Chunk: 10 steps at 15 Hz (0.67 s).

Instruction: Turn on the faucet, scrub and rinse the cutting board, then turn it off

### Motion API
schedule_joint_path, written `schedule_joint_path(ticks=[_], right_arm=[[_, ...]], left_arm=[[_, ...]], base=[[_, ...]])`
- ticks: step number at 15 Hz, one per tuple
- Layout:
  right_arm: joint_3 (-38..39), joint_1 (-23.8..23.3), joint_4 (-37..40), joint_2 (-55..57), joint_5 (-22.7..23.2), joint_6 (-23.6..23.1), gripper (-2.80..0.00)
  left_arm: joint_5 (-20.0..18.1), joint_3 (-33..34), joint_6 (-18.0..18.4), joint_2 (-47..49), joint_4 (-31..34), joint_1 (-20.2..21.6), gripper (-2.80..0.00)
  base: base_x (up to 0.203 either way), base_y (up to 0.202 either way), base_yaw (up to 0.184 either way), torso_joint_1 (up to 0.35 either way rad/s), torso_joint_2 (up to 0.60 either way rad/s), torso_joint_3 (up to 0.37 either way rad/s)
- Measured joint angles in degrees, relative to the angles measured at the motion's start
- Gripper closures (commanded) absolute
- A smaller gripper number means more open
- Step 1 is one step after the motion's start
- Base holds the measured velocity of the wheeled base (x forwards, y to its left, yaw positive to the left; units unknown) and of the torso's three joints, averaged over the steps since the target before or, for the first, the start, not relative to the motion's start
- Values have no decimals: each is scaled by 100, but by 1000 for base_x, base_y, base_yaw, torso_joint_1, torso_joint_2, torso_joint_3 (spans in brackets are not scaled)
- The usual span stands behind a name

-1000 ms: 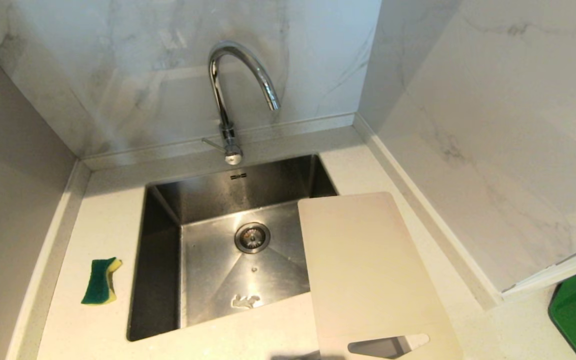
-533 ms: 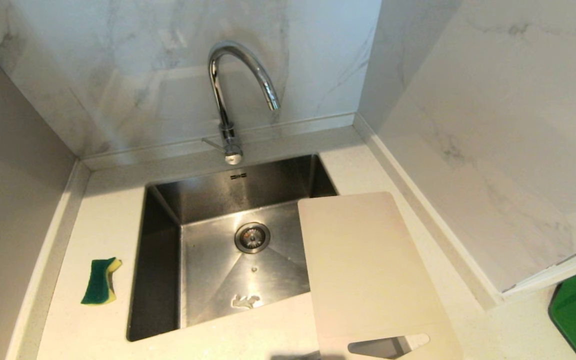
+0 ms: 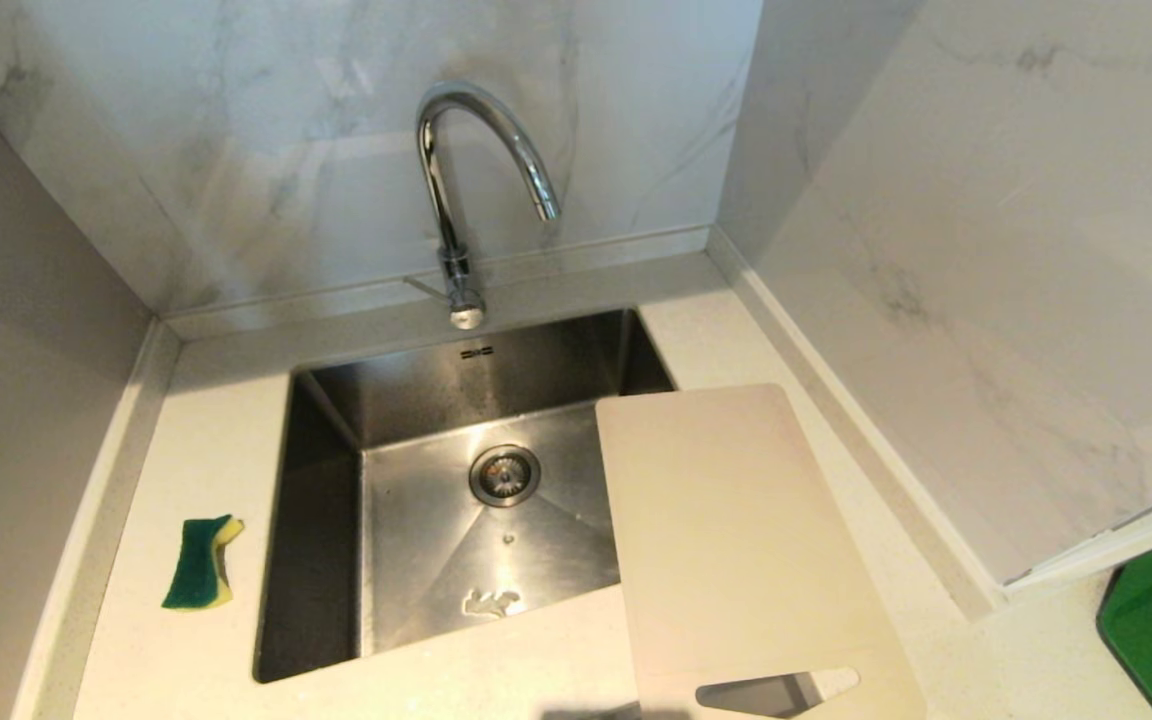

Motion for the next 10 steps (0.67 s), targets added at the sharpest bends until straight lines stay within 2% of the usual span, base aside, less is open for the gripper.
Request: schedule_joint_path(ticks=[10], right_arm=[[0, 0, -15, 7, -12, 99, 0]], left_arm=[[5, 0, -16, 0, 0, 2, 0]], base=[[0, 0, 0, 0, 0, 0]])
